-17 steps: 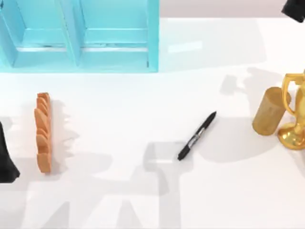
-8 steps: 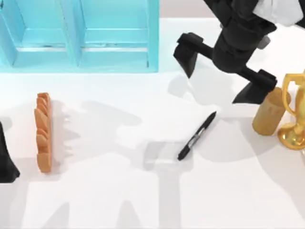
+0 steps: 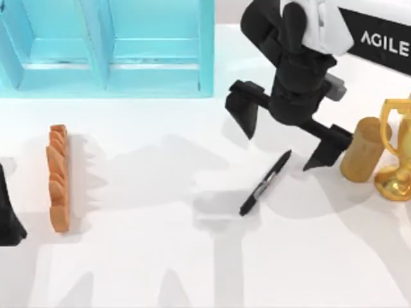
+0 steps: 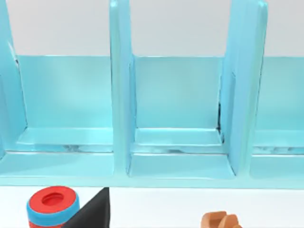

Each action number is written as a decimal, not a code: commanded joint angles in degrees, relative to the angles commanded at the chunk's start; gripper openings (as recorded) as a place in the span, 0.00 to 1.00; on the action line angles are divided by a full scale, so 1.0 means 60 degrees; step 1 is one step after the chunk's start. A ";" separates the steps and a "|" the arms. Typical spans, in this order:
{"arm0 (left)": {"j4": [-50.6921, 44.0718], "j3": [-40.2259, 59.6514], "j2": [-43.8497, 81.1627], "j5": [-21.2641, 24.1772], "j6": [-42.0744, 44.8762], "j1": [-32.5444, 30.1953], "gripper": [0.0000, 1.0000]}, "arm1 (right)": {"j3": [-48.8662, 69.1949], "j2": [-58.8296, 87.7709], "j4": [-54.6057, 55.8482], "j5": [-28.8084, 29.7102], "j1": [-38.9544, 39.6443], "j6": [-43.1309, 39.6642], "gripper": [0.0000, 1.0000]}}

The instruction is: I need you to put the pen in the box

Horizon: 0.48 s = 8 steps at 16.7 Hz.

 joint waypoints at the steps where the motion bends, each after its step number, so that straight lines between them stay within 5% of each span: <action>1: 0.0000 0.0000 0.0000 0.0000 0.0000 0.0000 1.00 | 0.0000 0.0000 0.0000 0.0000 0.0000 0.0000 1.00; 8: 0.0000 0.0000 0.0000 0.0000 0.0000 0.0000 1.00 | -0.0675 0.0431 0.1100 0.0004 0.0009 0.0010 1.00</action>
